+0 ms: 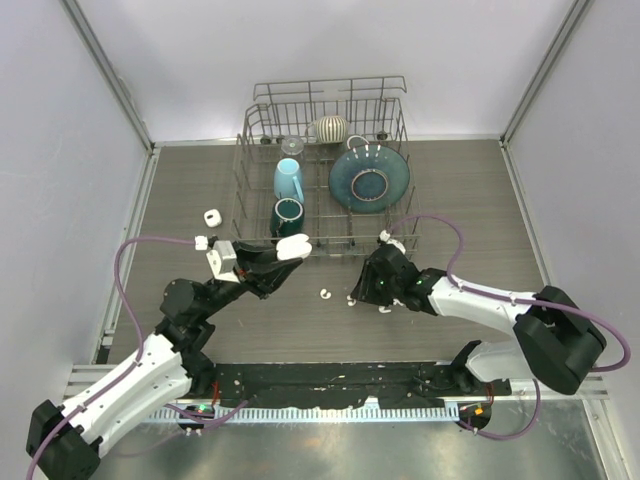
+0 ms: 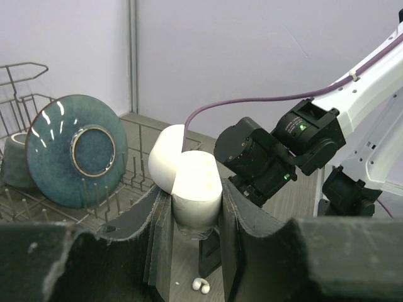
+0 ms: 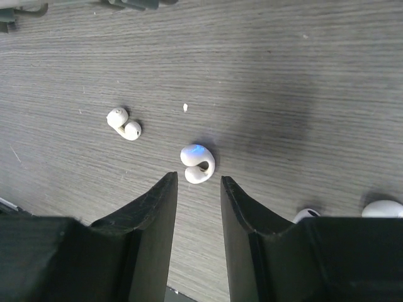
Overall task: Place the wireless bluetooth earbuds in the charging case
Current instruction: Pick up the earbud from the center of the board.
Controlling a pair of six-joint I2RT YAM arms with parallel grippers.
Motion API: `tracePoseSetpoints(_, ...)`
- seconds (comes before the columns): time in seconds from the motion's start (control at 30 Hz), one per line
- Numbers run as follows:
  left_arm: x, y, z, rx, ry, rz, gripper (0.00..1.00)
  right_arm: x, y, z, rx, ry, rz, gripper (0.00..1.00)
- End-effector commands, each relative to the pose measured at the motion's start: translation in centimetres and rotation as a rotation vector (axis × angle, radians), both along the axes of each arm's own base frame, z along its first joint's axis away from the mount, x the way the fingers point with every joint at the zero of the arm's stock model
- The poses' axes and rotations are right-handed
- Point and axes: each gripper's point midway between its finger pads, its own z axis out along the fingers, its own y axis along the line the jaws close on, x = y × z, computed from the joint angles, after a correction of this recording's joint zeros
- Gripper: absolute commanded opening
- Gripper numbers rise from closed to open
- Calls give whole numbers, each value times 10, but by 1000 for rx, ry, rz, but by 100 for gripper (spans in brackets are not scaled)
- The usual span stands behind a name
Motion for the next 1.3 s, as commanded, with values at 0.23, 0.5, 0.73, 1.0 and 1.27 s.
tracePoseSetpoints(0.23, 2, 0, 16, -22, -37, 11, 0, 15, 7, -4, -24, -55, 11, 36)
tracePoseSetpoints(0.5, 2, -2, 16, -18, -37, 4, 0, 9, 15, 27, 13, -178, 38, 38)
tracePoseSetpoints(0.73, 1, -1, 19, -23, -41, -1, 0, 5, -2, 21, 9, -206, -69, 35)
tracePoseSetpoints(1.0, 0, -1, 19, -23, -39, 0, 0, 0, -8, 5, 48, -200, -119, 33)
tracePoseSetpoints(1.27, 1, -2, 17, -21, -32, -2, 0, 7, 1, 5, 100, -226, -138, 33)
